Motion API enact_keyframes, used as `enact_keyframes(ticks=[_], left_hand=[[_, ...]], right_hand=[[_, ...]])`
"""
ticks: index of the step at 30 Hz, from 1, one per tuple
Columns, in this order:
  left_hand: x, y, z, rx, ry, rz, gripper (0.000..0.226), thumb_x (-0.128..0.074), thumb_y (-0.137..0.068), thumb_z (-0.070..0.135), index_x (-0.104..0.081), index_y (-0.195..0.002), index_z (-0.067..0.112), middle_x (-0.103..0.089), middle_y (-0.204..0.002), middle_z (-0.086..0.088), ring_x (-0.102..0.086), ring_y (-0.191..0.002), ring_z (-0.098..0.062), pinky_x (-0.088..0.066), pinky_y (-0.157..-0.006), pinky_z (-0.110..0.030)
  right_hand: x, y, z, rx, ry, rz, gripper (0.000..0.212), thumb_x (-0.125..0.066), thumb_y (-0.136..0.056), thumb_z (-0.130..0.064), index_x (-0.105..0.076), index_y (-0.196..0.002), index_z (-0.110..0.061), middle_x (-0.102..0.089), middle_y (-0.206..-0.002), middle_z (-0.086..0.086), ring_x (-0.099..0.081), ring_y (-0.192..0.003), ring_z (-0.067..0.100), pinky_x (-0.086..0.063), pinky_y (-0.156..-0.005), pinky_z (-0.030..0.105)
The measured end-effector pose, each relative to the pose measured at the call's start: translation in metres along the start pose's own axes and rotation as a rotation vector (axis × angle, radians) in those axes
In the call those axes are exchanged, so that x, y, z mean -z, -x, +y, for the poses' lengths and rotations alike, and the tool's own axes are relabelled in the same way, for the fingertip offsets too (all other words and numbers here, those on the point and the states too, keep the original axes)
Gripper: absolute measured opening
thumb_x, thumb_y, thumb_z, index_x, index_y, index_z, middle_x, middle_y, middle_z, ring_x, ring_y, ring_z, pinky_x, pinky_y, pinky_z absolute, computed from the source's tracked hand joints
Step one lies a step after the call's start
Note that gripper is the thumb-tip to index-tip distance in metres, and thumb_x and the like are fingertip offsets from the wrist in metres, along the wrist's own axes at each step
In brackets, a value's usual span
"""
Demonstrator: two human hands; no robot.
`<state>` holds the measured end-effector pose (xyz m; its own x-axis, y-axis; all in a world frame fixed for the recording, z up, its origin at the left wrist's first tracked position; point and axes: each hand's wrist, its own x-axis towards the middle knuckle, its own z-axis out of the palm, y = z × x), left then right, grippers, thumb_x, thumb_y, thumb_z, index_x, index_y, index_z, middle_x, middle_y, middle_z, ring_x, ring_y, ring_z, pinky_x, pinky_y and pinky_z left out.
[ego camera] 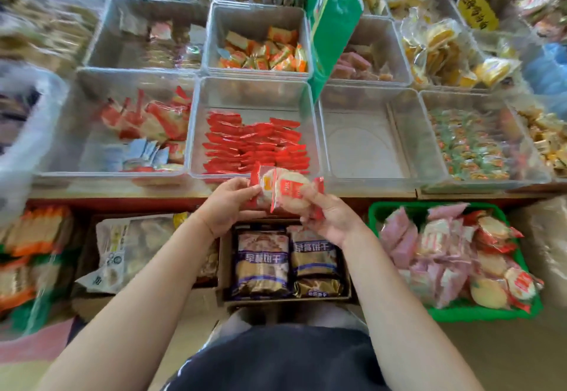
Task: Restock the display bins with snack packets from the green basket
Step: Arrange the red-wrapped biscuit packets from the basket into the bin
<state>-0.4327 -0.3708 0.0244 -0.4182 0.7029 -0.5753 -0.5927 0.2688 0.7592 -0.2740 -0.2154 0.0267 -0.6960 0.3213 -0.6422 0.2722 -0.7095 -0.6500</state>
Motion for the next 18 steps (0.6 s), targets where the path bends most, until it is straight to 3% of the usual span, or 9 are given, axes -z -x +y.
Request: enact_keyframes(ticks=[3,5,8,11,13,15,18], left_hand=[[0.008,0.000,0.006,0.025,-0.009,-0.131,0.028,-0.053,-0.096,0.001,-0.059,-0.119,0.015,-0.071,-0.102,-0.005,-0.071,-0.089,-0.016,-0.060,-0.070,-0.038],[0.009,-0.002,0.010,0.044,-0.068,-0.210,0.039,-0.051,-0.094,-0.004,-0.061,-0.125,0.018,-0.071,-0.108,-0.007,-0.068,-0.094,-0.018,-0.060,-0.074,-0.041],[0.008,-0.006,0.018,0.072,-0.096,-0.216,0.039,-0.050,-0.092,-0.006,-0.064,-0.123,0.015,-0.071,-0.111,-0.010,-0.067,-0.097,-0.020,-0.059,-0.081,-0.044],[0.010,-0.011,0.028,0.108,0.038,-0.176,0.037,-0.043,-0.091,-0.007,-0.065,-0.114,0.012,-0.072,-0.103,-0.009,-0.070,-0.094,-0.020,-0.061,-0.076,-0.041],[0.013,-0.015,0.035,0.146,0.107,-0.159,0.031,-0.044,-0.092,-0.002,-0.063,-0.112,0.010,-0.072,-0.098,-0.008,-0.070,-0.089,-0.018,-0.062,-0.072,-0.041],[0.017,-0.022,0.044,0.188,0.019,-0.159,0.022,-0.057,-0.093,0.014,-0.063,-0.113,0.008,-0.072,-0.097,-0.009,-0.071,-0.085,-0.020,-0.062,-0.064,-0.036],[0.023,-0.038,0.058,0.160,-0.334,-0.083,0.035,-0.068,-0.090,0.031,-0.065,-0.110,0.003,-0.071,-0.090,-0.013,-0.067,-0.066,-0.020,-0.050,-0.044,-0.021]], right_hand=[[-0.012,-0.004,-0.002,-0.013,0.034,0.045,0.039,-0.073,-0.087,-0.020,-0.062,-0.122,-0.008,-0.064,-0.111,0.016,-0.065,-0.082,0.019,-0.052,-0.059,0.025],[-0.017,-0.009,-0.001,-0.019,0.069,0.034,0.040,-0.068,-0.091,-0.019,-0.060,-0.128,-0.006,-0.067,-0.112,0.014,-0.067,-0.088,0.020,-0.053,-0.063,0.027],[-0.023,-0.021,-0.002,-0.010,0.084,0.035,0.042,-0.068,-0.091,-0.023,-0.059,-0.130,-0.009,-0.068,-0.121,0.015,-0.066,-0.101,0.026,-0.053,-0.074,0.031],[-0.025,-0.033,-0.011,0.018,0.086,0.023,0.043,-0.069,-0.090,-0.023,-0.059,-0.129,-0.012,-0.068,-0.123,0.014,-0.065,-0.113,0.030,-0.050,-0.094,0.041],[-0.027,-0.040,-0.017,0.033,0.104,0.024,0.043,-0.070,-0.090,-0.026,-0.058,-0.129,-0.014,-0.069,-0.122,0.012,-0.064,-0.115,0.030,-0.047,-0.100,0.045],[-0.030,-0.048,-0.021,0.047,0.108,0.053,0.045,-0.070,-0.090,-0.031,-0.059,-0.130,-0.015,-0.069,-0.123,0.011,-0.065,-0.113,0.029,-0.049,-0.096,0.045],[-0.034,-0.060,-0.030,0.065,0.046,0.128,0.043,-0.065,-0.093,-0.031,-0.058,-0.131,-0.011,-0.070,-0.115,0.011,-0.067,-0.098,0.024,-0.054,-0.074,0.033]])
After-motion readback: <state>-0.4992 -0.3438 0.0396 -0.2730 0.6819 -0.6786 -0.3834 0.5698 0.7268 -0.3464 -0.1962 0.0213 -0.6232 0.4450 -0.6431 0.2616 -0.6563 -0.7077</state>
